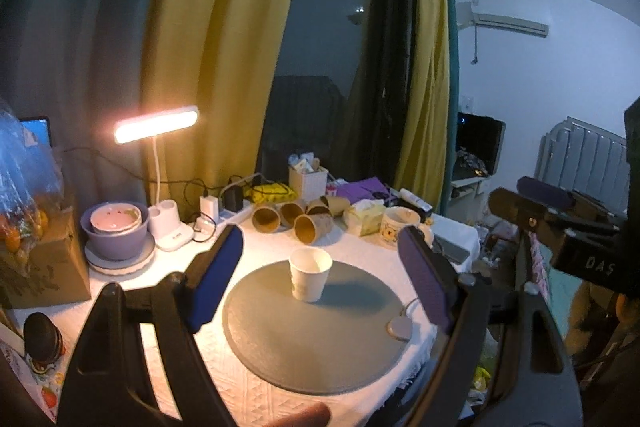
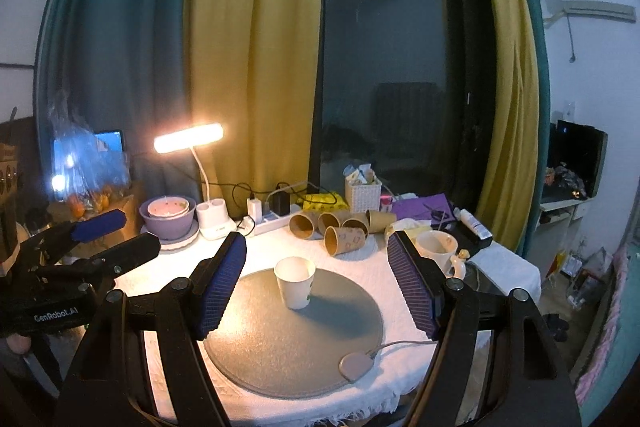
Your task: Flip cup upright
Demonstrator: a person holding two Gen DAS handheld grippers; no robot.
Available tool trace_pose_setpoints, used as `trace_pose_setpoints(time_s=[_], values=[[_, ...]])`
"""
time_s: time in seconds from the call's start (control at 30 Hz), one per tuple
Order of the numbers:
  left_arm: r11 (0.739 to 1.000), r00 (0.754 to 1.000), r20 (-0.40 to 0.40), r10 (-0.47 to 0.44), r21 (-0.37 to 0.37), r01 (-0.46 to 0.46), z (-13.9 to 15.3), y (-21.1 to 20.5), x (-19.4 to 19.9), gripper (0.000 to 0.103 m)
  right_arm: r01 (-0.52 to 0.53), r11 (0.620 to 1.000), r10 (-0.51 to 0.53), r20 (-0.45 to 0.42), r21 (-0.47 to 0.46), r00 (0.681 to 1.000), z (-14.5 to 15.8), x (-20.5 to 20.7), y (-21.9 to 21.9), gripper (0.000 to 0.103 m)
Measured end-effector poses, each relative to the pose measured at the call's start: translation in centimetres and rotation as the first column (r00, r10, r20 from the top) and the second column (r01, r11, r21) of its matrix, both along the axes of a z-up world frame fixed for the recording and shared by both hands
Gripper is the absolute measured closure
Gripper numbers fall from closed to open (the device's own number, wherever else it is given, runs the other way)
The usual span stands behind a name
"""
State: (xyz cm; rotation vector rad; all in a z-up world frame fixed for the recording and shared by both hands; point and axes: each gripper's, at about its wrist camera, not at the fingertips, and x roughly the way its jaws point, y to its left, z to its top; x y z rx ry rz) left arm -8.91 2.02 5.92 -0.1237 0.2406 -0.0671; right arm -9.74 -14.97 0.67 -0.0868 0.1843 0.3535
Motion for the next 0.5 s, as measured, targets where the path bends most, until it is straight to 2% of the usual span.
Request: trace_pose_setpoints(time_s=[0.5], values=[[0.998, 0.999, 0.027, 0.045, 0.042, -0.046, 0.0, -0.03, -0.58, 0.022, 0.001, 1.0, -0.001, -0.001, 0.004, 1.0, -0.14, -0.14, -0.14, 0.027]])
